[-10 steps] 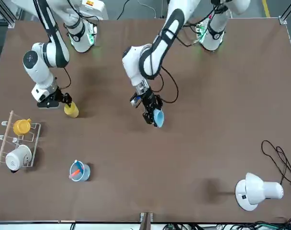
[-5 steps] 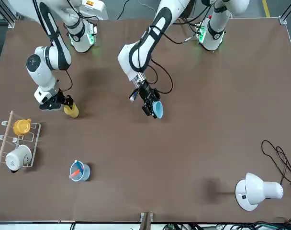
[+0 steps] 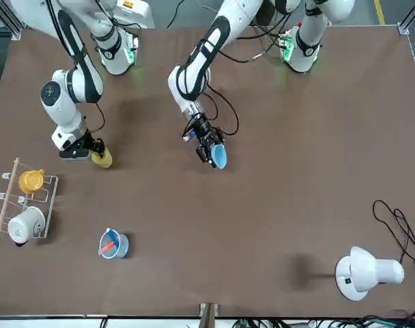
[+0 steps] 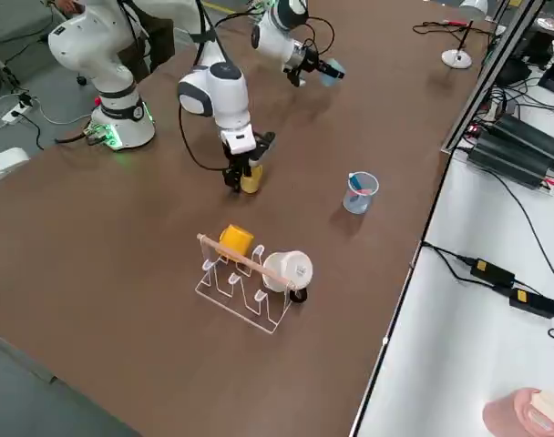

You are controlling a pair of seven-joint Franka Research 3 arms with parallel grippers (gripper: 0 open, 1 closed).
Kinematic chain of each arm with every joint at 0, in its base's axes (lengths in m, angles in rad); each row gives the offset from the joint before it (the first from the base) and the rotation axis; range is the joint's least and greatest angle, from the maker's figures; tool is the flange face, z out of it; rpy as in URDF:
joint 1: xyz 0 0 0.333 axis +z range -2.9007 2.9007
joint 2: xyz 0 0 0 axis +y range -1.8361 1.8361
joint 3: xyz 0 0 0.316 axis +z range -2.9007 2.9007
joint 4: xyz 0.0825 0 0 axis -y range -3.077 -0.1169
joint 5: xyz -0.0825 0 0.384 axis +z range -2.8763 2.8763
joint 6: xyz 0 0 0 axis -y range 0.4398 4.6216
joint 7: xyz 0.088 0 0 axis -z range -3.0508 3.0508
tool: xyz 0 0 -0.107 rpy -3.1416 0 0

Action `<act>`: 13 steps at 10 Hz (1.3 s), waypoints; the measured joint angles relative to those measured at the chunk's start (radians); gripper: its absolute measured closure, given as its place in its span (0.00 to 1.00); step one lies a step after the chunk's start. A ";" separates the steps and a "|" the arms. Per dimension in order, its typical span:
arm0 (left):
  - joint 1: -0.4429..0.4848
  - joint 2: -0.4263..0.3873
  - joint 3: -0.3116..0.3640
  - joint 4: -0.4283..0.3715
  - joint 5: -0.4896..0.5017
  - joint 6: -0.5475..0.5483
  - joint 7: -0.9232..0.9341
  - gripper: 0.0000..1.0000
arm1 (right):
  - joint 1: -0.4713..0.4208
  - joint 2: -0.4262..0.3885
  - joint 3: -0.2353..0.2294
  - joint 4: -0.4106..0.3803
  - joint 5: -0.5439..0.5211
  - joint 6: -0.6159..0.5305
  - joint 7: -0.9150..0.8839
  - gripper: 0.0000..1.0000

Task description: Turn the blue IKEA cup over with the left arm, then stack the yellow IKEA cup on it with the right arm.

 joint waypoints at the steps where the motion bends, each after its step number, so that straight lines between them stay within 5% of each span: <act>1: -0.008 0.015 0.008 0.006 0.007 -0.003 0.000 0.33 | -0.003 0.000 -0.001 0.000 0.000 0.000 0.003 0.62; 3: -0.022 0.032 0.013 0.009 0.013 -0.021 0.001 0.33 | -0.009 0.000 -0.003 0.001 0.000 0.000 0.017 0.92; 9: -0.074 0.091 0.042 0.054 0.049 -0.035 0.002 0.30 | -0.008 -0.005 -0.002 0.016 0.000 -0.031 0.060 0.95; 13: -0.095 0.124 0.056 0.076 0.050 -0.039 0.001 0.19 | -0.008 -0.013 -0.002 0.106 0.000 -0.187 0.062 0.95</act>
